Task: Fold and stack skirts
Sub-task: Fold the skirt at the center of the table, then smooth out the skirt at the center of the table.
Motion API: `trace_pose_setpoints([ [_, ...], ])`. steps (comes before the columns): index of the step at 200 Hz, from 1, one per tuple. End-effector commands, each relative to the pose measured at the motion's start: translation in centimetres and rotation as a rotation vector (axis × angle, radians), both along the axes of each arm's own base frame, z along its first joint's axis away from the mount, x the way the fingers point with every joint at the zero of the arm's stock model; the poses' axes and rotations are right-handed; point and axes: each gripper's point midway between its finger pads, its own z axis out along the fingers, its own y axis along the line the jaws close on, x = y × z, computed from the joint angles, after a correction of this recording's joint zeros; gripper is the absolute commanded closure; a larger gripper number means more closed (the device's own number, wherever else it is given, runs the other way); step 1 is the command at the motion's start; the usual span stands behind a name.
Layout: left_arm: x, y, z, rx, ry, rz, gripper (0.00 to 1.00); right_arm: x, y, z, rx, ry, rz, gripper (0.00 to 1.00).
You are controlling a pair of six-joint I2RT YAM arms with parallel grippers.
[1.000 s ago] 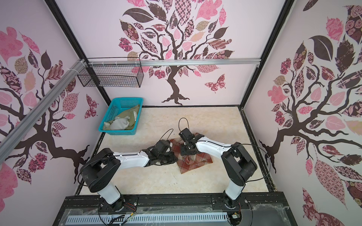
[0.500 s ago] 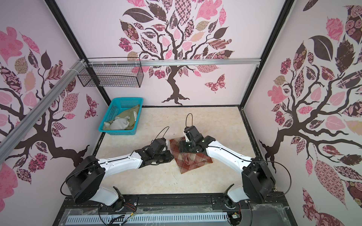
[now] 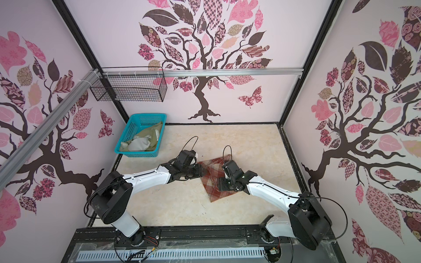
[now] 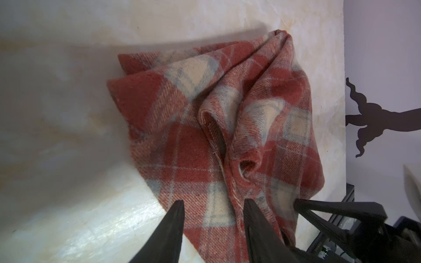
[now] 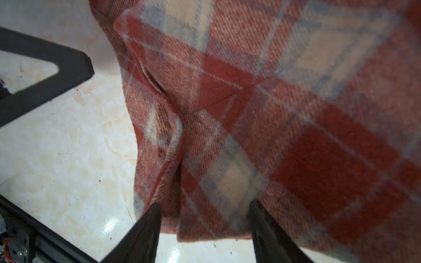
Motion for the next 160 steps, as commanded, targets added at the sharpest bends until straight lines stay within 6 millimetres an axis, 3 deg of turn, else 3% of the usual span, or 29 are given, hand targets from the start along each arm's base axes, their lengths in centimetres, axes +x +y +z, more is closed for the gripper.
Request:
trace_pose_setpoints([
  [1, 1.0, -1.8, 1.6, -0.055, -0.037, -0.047, 0.54, 1.1, -0.2, 1.6, -0.042, -0.084, 0.005, 0.34],
  [66, 1.8, 0.4, 1.3, -0.089, -0.019, 0.035, 0.58, 3.3, 2.7, 2.7, -0.07, -0.136, 0.056, 0.33],
  [96, 1.2, 1.8, 0.4, -0.07, -0.001, 0.071, 0.6, 4.2, 3.9, 0.8, -0.155, -0.127, 0.079, 0.32],
  [115, 1.0, 2.7, -0.3, -0.066, 0.013, 0.099, 0.61, 4.5, 3.9, -0.7, -0.211, -0.114, 0.083, 0.24],
  [160, -0.1, 3.2, -2.0, -0.07, 0.062, 0.088, 0.63, 5.1, 3.9, -2.5, -0.293, -0.12, 0.067, 0.28],
])
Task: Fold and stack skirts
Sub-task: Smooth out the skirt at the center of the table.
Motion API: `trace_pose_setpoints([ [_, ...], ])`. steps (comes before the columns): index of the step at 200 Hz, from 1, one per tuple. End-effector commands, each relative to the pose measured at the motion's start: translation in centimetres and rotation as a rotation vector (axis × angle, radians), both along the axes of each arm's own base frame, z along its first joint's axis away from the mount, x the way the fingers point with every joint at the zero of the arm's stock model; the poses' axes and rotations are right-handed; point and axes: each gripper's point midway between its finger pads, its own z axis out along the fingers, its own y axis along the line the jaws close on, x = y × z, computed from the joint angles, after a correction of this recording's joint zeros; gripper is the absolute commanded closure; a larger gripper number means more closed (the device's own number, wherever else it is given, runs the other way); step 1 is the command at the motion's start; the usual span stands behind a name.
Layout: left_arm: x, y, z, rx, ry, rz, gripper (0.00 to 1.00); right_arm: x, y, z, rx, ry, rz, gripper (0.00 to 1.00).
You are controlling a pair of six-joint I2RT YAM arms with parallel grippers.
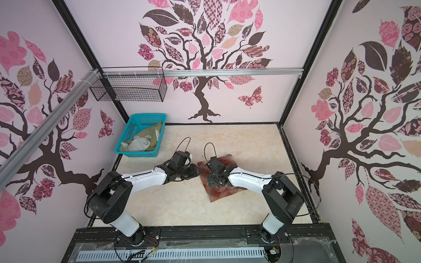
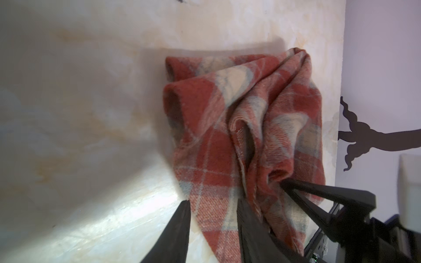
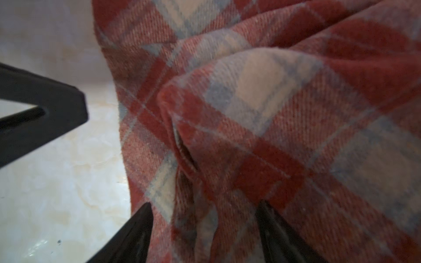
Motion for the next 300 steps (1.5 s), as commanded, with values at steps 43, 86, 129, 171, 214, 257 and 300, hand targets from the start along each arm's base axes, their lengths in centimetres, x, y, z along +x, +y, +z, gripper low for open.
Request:
trace_pose_setpoints([
  [43, -1.4, -0.3, -2.0, -0.054, 0.058, -0.013, 0.67, 1.2, 0.1, -1.8, -0.126, -0.021, -0.016, 0.36],
  [86, -2.1, -0.7, -2.3, -0.055, 0.068, -0.039, 0.7, 1.2, 0.0, -3.0, -0.157, -0.009, -0.017, 0.51],
  [129, -2.6, -1.3, -2.6, -0.05, 0.073, -0.056, 0.71, 1.1, -0.1, -3.7, -0.178, 0.004, -0.014, 0.79],
  [171, -3.2, -1.8, -3.2, -0.045, 0.088, -0.068, 0.72, 1.0, 0.2, -2.3, -0.147, -0.009, -0.008, 0.99],
  [214, -3.6, -1.7, -3.9, -0.041, 0.104, -0.066, 0.73, 1.1, 1.4, 1.2, -0.064, -0.047, 0.001, 1.0],
  [257, -3.8, -1.8, -4.3, -0.036, 0.112, -0.069, 0.73, 0.8, 2.5, 3.0, -0.039, -0.059, 0.023, 1.0],
  [300, -3.8, -1.7, -4.7, -0.026, 0.118, -0.067, 0.74, 0.5, 3.7, 3.1, -0.02, -0.051, 0.042, 1.0],
])
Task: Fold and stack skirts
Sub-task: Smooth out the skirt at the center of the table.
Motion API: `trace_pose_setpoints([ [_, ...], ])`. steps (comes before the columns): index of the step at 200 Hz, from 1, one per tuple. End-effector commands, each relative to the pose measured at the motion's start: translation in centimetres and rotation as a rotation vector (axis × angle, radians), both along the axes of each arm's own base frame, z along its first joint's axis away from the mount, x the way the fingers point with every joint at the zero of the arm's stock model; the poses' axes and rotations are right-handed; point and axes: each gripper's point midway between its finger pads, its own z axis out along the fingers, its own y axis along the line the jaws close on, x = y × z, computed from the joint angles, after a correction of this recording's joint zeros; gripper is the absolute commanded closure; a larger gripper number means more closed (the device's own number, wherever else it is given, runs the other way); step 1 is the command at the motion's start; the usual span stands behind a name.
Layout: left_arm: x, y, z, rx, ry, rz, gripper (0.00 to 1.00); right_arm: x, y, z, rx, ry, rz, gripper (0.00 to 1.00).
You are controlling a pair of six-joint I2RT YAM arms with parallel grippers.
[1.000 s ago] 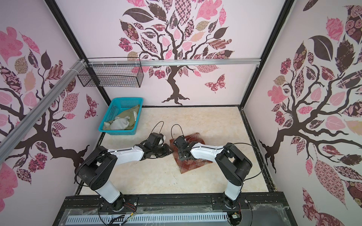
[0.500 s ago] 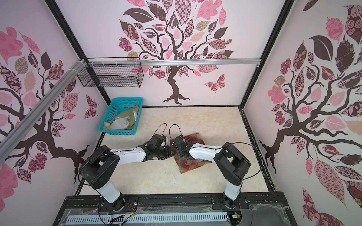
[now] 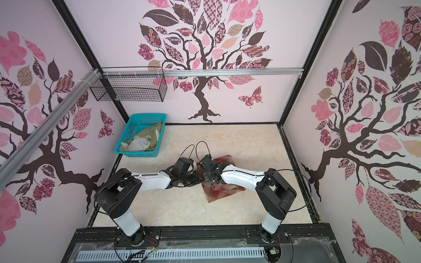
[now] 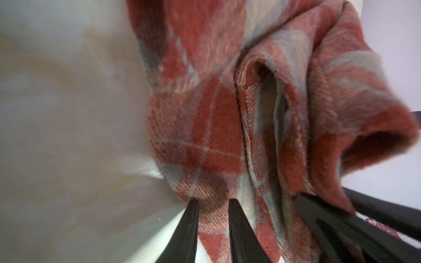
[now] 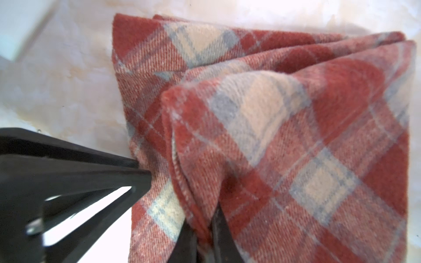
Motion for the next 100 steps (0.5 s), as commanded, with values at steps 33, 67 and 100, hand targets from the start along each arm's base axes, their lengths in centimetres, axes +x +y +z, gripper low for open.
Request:
trace_pose_setpoints([
  [33, -1.1, 0.4, -1.6, 0.023, 0.033, -0.011, 0.75, -0.7, 1.8, 0.7, 0.035, 0.02, 0.031, 1.0],
  [67, -1.0, 0.6, -1.2, 0.027, 0.023, -0.007, 0.75, -0.5, 0.2, -1.6, -0.06, 0.018, 0.004, 0.68],
  [100, -1.3, 1.0, -0.8, 0.042, 0.019, -0.008, 0.76, -0.7, 0.0, -3.2, -0.083, 0.034, 0.006, 0.55],
])
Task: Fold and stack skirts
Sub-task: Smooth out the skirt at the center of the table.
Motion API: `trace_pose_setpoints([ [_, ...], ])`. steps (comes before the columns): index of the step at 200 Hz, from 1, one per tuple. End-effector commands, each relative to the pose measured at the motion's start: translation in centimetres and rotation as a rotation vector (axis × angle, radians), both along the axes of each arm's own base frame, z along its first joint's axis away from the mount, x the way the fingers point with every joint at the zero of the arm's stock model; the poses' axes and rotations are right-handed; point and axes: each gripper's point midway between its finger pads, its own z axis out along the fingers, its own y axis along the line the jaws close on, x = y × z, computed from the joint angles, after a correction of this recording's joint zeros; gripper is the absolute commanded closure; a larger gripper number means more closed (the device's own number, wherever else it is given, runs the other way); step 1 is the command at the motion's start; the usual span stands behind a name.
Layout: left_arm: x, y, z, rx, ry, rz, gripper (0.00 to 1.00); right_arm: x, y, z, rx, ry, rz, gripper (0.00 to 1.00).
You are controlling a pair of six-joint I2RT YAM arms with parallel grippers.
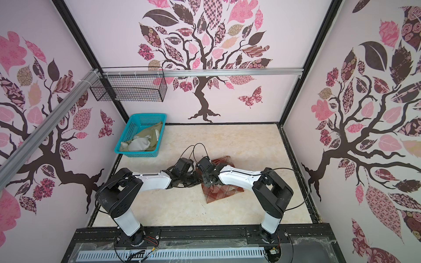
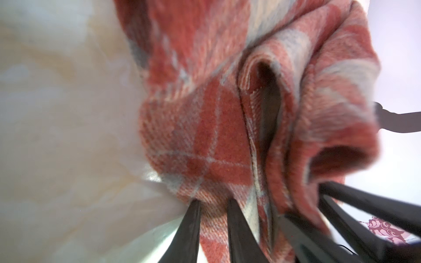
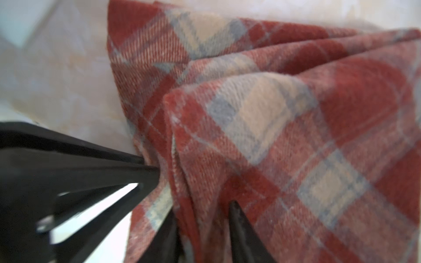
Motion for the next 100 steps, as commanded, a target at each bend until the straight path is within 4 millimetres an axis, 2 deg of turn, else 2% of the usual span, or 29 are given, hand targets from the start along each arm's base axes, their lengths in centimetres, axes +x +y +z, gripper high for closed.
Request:
trace_pose_setpoints([
  [1, -1.1, 0.8, -0.4, 0.032, 0.01, -0.009, 0.76, -0.2, -0.5, -1.8, -0.049, 0.016, -0.006, 0.55],
  [55, -1.0, 1.0, -0.2, 0.046, 0.002, -0.012, 0.77, -0.2, -0.5, -3.9, -0.076, 0.044, -0.008, 0.49],
  [75, -1.1, 1.0, -0.3, 0.047, 0.006, -0.015, 0.77, -0.3, -0.9, -4.5, -0.102, 0.048, -0.014, 0.53],
  [100, -1.1, 1.0, -0.4, 0.052, 0.012, -0.016, 0.78, -0.2, -1.5, -5.1, -0.137, 0.046, -0.021, 0.65],
])
